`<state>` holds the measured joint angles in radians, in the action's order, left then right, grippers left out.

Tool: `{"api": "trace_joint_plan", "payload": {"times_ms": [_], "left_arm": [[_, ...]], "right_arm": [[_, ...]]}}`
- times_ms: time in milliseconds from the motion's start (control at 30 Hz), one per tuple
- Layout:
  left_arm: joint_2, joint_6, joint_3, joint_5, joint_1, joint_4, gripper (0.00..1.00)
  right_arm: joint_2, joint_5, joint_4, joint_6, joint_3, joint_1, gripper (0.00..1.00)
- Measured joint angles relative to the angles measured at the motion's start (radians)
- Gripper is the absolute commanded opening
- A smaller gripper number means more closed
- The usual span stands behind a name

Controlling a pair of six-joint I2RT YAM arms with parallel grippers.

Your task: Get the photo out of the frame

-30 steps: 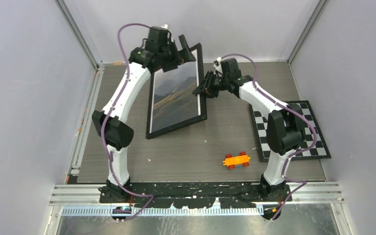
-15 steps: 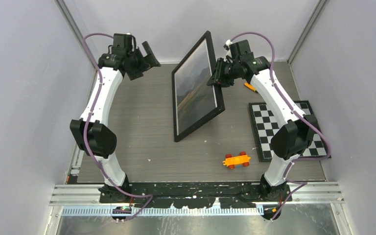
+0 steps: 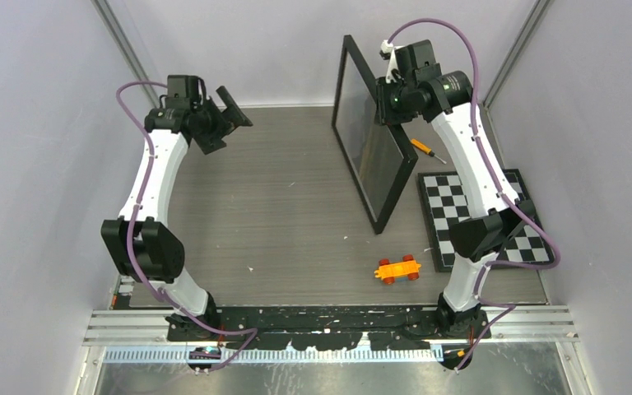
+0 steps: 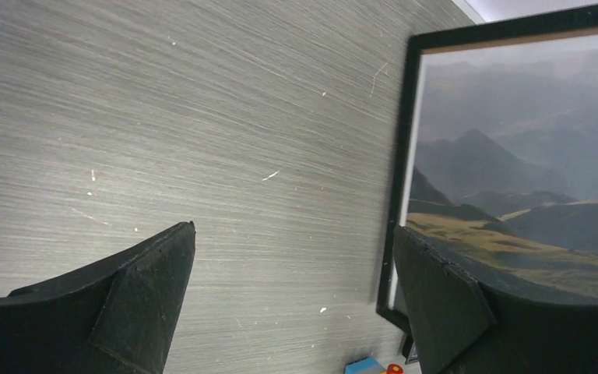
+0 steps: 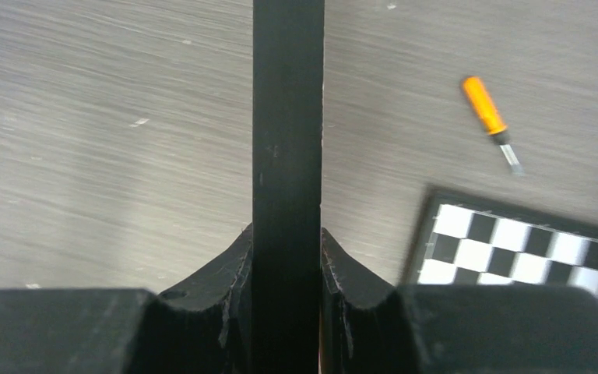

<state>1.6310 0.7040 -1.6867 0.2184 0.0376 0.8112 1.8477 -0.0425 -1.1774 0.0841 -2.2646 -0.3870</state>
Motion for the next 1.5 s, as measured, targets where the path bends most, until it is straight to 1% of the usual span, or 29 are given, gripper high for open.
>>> {"api": "trace_joint_plan", "payload": {"times_ms": [100, 267, 367, 600, 733, 833, 1000, 1200, 1300, 1367, 1433, 1500], "left_arm": [[-0.02, 0.016, 0.047, 0.016, -0.016, -0.024, 1.0], [-0.03, 0.048, 0.094, 0.063, -0.035, -0.077, 1.0], [-0.031, 0.069, 0.107, 0.092, -0.051, -0.097, 1.0], [-0.033, 0.192, 0.14, 0.159, -0.077, -0.188, 1.0], [-0.033, 0.275, 0.179, 0.167, -0.048, -0.247, 1.0], [-0.033, 0.317, 0.186, 0.162, -0.002, -0.281, 1.0], [-0.033, 0.355, 0.186, 0.148, 0.077, -0.32, 1.0], [-0.033, 0.383, 0.19, 0.126, 0.118, -0.336, 0.99], [-0.03, 0.397, 0.19, 0.116, 0.122, -0.335, 0.94], [-0.026, 0.404, 0.19, 0.113, 0.122, -0.334, 0.88], [-0.02, 0.412, 0.19, 0.109, 0.122, -0.33, 0.78], [-0.015, 0.414, 0.19, 0.103, 0.122, -0.322, 0.62]], "right_arm": [[0.005, -0.095, -0.011, -0.089, 0.0, -0.038, 0.0], [0.034, -0.231, 0.006, -0.245, 0.0, -0.166, 0.0], [0.06, -0.286, 0.049, -0.315, 0.012, -0.242, 0.01], [0.071, -0.404, 0.213, -0.416, 0.172, -0.383, 0.0], [0.075, -0.478, 0.285, -0.447, 0.241, -0.453, 0.01], [0.093, -0.516, 0.317, -0.453, 0.251, -0.493, 0.01], [0.108, -0.546, 0.35, -0.455, 0.266, -0.541, 0.06], [0.108, -0.582, 0.38, -0.451, 0.309, -0.578, 0.1], [0.108, -0.592, 0.387, -0.449, 0.317, -0.592, 0.15], [0.108, -0.594, 0.388, -0.448, 0.318, -0.6, 0.18], [0.108, -0.596, 0.389, -0.448, 0.319, -0.609, 0.21], [0.108, -0.596, 0.392, -0.448, 0.32, -0.619, 0.23]]}}
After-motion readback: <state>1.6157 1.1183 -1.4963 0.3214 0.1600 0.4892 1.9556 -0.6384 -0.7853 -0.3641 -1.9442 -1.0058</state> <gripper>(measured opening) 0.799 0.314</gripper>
